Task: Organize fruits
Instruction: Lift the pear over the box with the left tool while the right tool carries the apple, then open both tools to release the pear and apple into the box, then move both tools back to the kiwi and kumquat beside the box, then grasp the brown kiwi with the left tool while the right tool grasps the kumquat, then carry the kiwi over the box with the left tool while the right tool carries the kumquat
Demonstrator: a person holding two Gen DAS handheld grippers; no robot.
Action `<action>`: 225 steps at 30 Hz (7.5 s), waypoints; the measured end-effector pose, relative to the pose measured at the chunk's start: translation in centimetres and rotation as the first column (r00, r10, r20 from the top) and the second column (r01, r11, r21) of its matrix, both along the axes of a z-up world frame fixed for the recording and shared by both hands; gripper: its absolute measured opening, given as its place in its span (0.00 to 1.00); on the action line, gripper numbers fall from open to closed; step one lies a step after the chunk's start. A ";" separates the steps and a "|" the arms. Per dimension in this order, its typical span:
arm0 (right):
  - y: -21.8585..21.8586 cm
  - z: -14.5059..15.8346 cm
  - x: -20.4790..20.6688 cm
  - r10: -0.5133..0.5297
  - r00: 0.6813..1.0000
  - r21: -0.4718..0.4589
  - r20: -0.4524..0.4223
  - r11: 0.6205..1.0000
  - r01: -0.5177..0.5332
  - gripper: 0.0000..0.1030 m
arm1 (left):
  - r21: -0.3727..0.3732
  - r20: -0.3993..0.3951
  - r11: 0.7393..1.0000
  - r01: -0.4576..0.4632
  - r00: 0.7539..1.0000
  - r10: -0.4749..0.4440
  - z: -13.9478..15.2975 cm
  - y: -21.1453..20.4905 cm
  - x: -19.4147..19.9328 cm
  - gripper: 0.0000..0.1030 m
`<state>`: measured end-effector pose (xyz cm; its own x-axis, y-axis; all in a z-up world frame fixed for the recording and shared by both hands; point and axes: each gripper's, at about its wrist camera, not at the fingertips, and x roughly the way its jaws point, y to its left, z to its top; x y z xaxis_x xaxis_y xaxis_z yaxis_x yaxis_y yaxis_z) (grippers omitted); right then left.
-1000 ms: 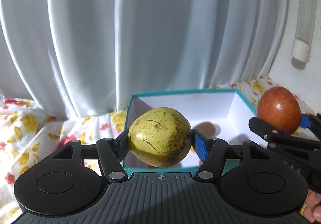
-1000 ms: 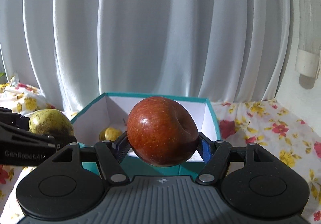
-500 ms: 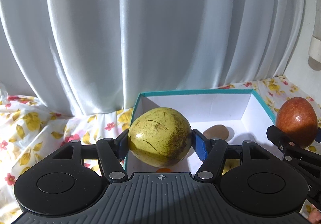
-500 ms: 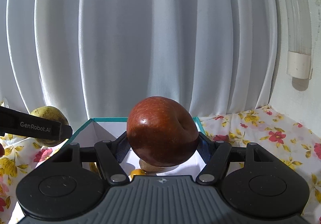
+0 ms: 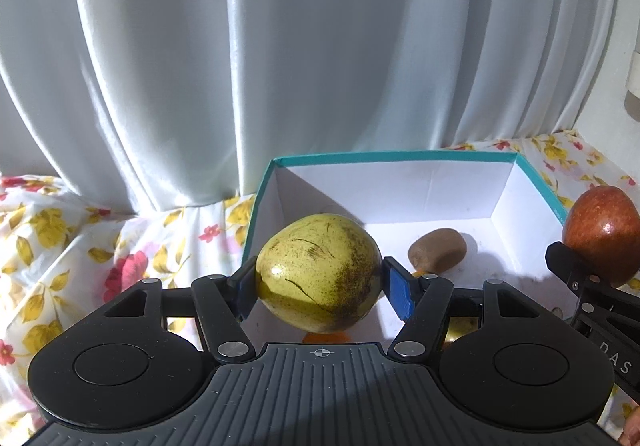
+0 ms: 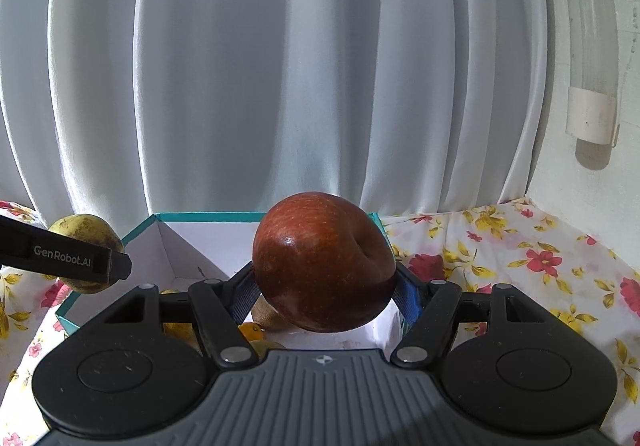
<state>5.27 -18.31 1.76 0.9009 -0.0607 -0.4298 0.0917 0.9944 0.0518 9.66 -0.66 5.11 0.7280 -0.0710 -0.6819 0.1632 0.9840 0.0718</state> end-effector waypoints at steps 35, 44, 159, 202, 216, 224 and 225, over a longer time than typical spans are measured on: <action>0.9 -4.6 1.1 0.001 0.998 -0.062 -0.061 0.998 -0.005 0.67 | 0.023 -0.128 0.999 0.024 0.992 -0.020 -5.4 -0.2 2.0 0.67; 0.9 -4.7 1.1 0.006 0.998 -0.062 -0.063 0.998 -0.010 0.68 | -0.001 -0.135 1.000 0.031 0.990 -0.031 -5.6 0.1 2.2 0.67; 10.7 -10.7 -1.7 0.285 0.914 -0.050 -0.287 0.949 -0.312 0.29 | -0.100 -0.165 0.973 0.206 0.961 -0.221 -12.6 5.4 -3.6 0.69; 1.3 8.6 1.4 0.091 0.995 0.038 -0.029 0.995 -0.090 0.29 | -0.007 0.084 0.999 -0.051 0.995 0.052 5.9 0.0 -0.5 0.67; 0.6 4.0 4.0 0.112 0.981 0.045 -0.156 0.993 -0.107 0.29 | 0.036 0.003 0.995 -0.090 0.996 0.090 2.6 0.6 0.4 0.67; 0.6 2.9 4.7 0.114 0.973 0.027 -0.201 0.993 -0.111 0.29 | 0.050 -0.035 0.995 -0.092 0.995 0.093 1.5 0.5 1.2 0.67; 0.6 2.8 4.8 0.114 0.972 0.025 -0.207 0.994 -0.111 0.29 | 0.050 -0.042 0.995 -0.088 0.995 0.090 1.3 0.5 1.3 0.67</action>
<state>10.07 -17.71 4.52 0.7924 0.0425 -0.6085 -0.0103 0.9984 0.0562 10.95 -0.20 6.44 0.6988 0.0265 -0.7148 0.0791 0.9903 0.1141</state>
